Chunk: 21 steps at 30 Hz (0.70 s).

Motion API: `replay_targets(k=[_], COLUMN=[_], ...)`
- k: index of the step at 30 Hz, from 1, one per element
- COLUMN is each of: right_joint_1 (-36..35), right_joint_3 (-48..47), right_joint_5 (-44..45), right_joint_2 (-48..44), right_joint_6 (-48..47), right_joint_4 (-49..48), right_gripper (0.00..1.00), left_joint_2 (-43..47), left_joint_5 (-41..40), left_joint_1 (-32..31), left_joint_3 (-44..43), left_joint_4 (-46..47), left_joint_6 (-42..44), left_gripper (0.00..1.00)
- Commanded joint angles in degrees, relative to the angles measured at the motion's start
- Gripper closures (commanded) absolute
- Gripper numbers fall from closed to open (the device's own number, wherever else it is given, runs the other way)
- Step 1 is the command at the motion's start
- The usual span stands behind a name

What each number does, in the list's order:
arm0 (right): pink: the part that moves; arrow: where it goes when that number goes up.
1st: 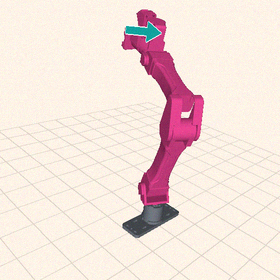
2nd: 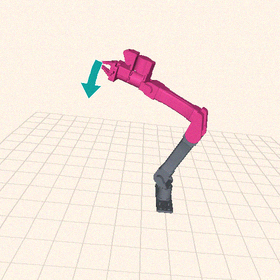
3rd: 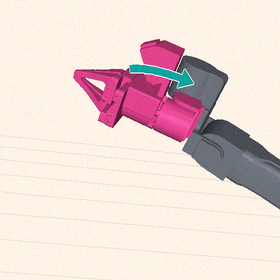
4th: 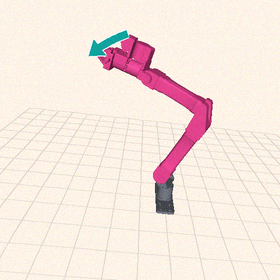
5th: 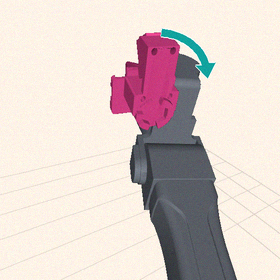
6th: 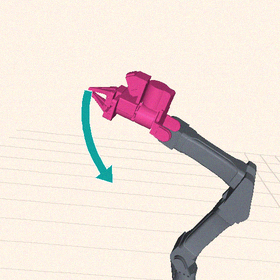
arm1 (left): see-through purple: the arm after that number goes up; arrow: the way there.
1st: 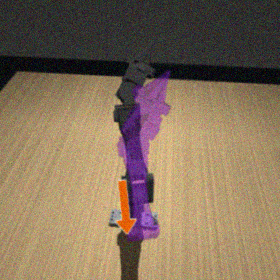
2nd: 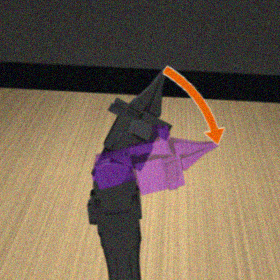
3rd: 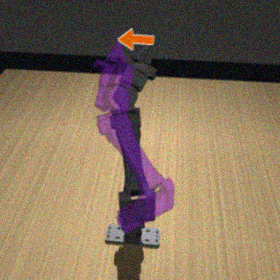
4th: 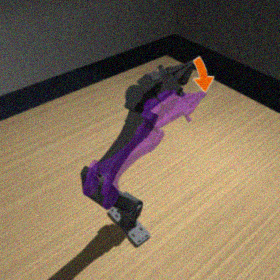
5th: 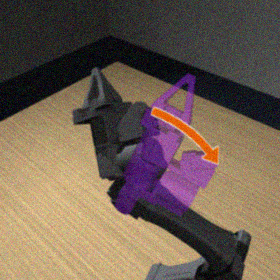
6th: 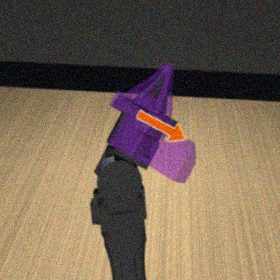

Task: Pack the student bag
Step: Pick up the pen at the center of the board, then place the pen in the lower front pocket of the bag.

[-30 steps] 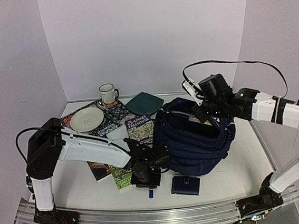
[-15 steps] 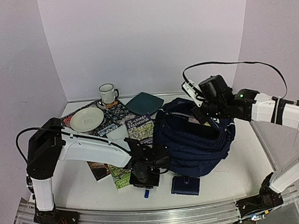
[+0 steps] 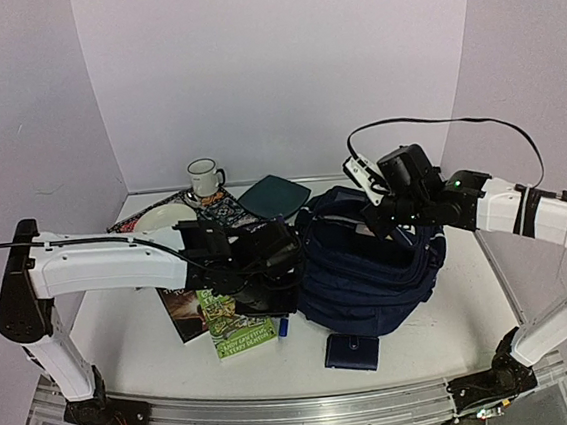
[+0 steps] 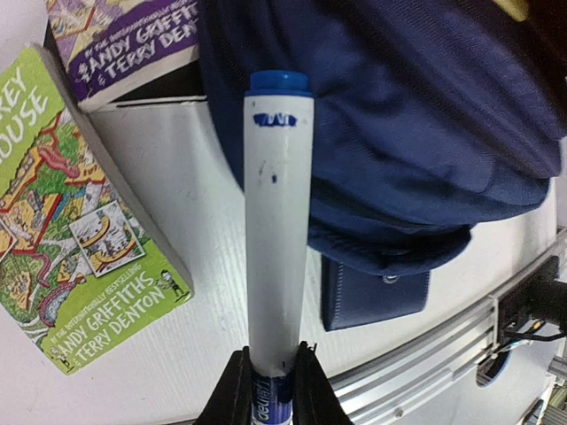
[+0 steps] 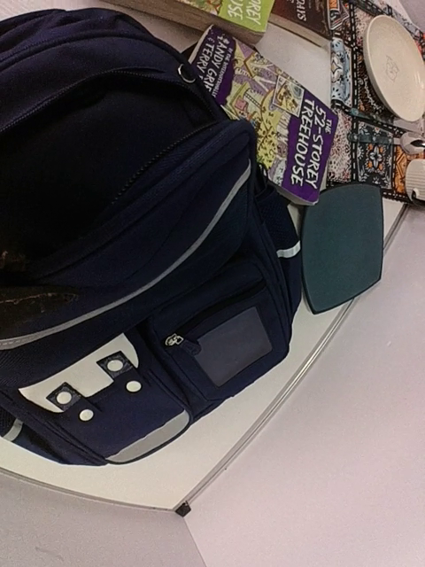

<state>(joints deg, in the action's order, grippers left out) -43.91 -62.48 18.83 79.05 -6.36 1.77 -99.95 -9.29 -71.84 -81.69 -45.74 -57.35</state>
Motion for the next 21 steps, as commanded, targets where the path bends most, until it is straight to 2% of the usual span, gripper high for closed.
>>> replay_targets(k=[1,8,14,21], right_joint_1=[-0.23,-1.33,-1.68,-1.92], right_joint_3=[-0.94,-1.33,-1.44,-0.89], right_joint_5=[-3.64,-4.09,-4.36,-5.49], right_joint_2=[-1.29,-1.34,-2.49,-3.19], right_joint_6=[4.34,4.78,5.04,5.87], right_joint_4=[-3.79,-3.84,-3.85,-3.85], right_gripper=[1.0,1.0,1.0,1.0], left_joint_2=[3.42,2.37,-2.58,-4.65], left_joint_5=[-0.64,12.67,22.01,25.52], left_joint_1=[1.4,5.86,8.81,11.98], left_joint_3=[-3.77,-5.31,-8.04,-8.28], left_joint_4=[5.38,19.6,25.53,32.29], left_joint_6=[4.12,6.84,4.31,-1.15], left_gripper=[1.0,1.0,1.0,1.0])
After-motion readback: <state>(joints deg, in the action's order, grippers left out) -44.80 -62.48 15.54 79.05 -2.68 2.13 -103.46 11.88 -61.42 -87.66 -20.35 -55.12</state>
